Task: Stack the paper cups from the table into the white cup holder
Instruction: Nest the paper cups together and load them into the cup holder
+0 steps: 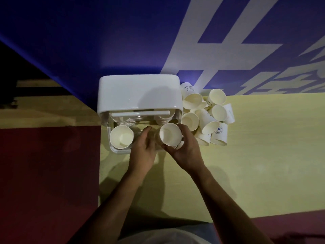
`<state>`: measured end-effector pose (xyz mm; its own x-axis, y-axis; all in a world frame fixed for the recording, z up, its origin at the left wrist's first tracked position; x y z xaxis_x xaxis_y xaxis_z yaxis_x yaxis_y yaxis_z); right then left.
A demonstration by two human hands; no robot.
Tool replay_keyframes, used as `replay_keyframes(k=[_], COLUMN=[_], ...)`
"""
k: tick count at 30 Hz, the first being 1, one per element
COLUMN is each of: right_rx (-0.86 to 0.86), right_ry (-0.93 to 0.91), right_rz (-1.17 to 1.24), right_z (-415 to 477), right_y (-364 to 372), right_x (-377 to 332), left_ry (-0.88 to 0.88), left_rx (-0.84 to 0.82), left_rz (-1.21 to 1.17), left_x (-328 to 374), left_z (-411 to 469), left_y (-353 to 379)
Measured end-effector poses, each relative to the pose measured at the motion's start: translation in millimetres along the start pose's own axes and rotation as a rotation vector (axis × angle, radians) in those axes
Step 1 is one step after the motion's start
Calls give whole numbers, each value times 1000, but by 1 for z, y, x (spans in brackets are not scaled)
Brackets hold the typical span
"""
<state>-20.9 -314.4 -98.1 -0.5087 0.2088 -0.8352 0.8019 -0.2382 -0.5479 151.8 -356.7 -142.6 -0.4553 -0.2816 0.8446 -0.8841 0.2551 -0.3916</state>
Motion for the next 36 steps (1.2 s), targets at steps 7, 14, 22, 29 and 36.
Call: replay_keyframes(k=[7, 14, 22, 29, 36], right_rx=[-103, -211, -326, -38, 15], right_ry=[10, 62, 19, 39, 223], right_rz=[-156, -245, -240, -132, -111], right_z=[-1, 4, 10, -24, -53], right_y=[25, 31, 33, -32, -118], right_x=[24, 38, 43, 53, 122], left_ry=[-29, 22, 44, 309, 237], left_rx=[-89, -58, -42, 135, -77], left_rz=[78, 160, 161, 275, 471], left_x=[10, -4, -5, 72, 116], left_z=[12, 18, 10, -40, -17], left_y=[19, 20, 23, 36, 166])
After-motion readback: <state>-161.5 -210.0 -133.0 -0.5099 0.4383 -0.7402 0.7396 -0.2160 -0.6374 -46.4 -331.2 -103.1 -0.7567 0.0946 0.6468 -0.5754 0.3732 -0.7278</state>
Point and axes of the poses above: each hand's wrist, its own z-axis towards the middle knuckle, its own y-axis out of the palm, x = y × z, the point moved 8 cm from there along z, towards the middle knuckle
